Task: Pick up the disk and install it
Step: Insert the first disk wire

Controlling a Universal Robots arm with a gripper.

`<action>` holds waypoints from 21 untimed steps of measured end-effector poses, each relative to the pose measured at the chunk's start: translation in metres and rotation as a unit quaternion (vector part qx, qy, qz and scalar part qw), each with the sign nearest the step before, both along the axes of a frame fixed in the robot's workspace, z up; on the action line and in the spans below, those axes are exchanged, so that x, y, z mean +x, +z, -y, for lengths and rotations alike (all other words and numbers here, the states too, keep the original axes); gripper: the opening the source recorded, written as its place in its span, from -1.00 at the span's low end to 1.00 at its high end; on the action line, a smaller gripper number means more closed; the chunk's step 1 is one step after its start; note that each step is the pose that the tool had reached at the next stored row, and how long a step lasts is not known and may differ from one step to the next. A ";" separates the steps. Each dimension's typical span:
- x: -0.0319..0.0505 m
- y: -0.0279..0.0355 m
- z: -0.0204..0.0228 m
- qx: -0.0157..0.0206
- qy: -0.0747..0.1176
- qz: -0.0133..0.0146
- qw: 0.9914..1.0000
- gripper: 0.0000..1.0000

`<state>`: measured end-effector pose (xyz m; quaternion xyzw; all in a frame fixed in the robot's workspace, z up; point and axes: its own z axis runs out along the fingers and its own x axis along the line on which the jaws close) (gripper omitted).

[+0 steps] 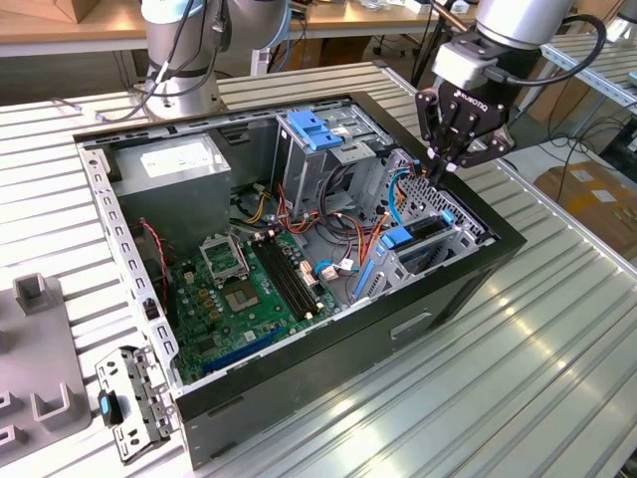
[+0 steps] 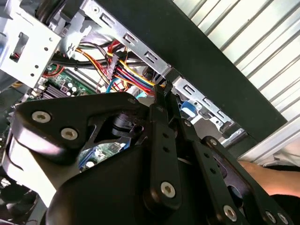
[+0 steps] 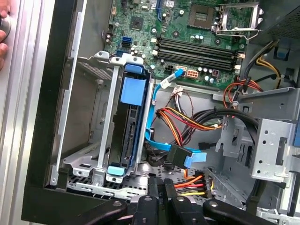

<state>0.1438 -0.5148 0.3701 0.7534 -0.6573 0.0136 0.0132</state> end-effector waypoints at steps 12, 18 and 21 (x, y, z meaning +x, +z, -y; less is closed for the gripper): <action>-0.0082 -0.0001 0.0000 0.000 -0.052 0.001 0.999 -0.66; -0.0130 -0.0031 0.0045 0.001 -0.052 0.009 0.999 -0.66; -0.0168 -0.0044 0.0101 0.002 -0.052 0.013 0.999 -0.66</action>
